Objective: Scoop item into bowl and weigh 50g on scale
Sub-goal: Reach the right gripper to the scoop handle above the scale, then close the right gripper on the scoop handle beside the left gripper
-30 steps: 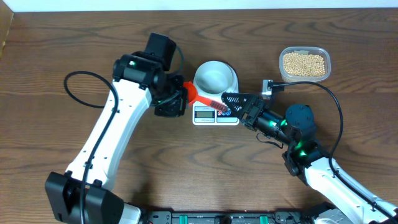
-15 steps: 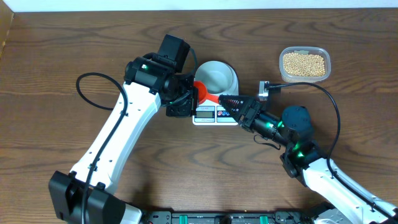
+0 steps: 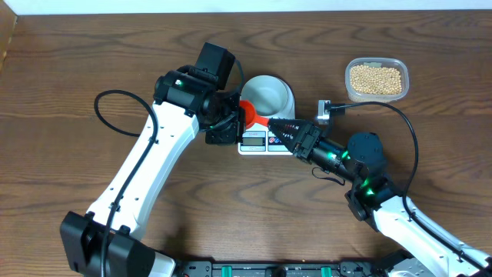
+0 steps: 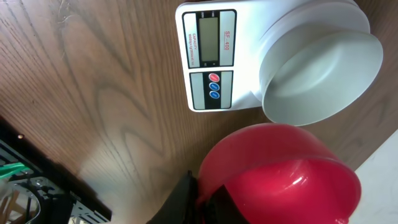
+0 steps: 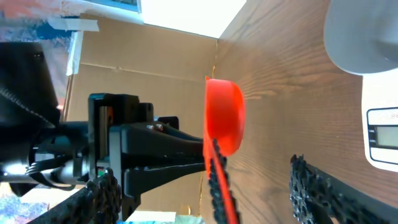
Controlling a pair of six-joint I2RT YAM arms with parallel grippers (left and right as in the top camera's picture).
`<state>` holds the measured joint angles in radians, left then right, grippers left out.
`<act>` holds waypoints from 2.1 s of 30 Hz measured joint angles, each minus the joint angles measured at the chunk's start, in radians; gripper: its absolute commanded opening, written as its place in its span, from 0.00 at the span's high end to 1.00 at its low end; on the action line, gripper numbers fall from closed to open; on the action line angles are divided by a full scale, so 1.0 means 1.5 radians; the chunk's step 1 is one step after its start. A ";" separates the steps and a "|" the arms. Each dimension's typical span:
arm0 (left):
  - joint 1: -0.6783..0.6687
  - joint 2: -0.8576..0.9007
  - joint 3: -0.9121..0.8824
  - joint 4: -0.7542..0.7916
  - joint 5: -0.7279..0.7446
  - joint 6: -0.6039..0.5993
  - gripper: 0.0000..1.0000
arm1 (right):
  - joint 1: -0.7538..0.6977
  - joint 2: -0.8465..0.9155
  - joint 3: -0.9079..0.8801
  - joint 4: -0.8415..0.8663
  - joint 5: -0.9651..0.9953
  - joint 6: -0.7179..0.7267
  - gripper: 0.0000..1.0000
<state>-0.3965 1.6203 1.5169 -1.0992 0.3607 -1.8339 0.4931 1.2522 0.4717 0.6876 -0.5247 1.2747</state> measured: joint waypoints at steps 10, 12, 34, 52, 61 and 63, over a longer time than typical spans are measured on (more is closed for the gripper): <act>0.000 0.000 0.000 0.000 0.000 0.000 0.93 | 0.000 0.000 0.000 0.004 -0.033 -0.036 0.23; 0.000 0.000 0.000 0.000 0.000 0.000 0.93 | 0.000 0.000 0.000 0.004 -0.037 -0.040 0.24; -0.030 0.000 0.000 0.000 0.000 0.001 0.93 | 0.000 0.000 0.000 0.006 -0.046 -0.054 0.44; -0.030 0.000 0.000 0.000 0.000 0.000 0.92 | 0.000 0.000 0.000 0.007 -0.029 -0.061 0.56; -0.030 0.000 0.000 0.005 0.000 -0.008 0.92 | 0.000 0.000 0.000 0.007 -0.029 -0.061 0.57; -0.030 0.000 0.000 0.005 0.000 -0.010 0.93 | 0.000 0.000 0.000 0.007 -0.029 -0.061 0.58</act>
<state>-0.4416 1.6203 1.5169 -1.0916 0.3607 -1.8492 0.4934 1.2522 0.4717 0.6975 -0.5678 1.1835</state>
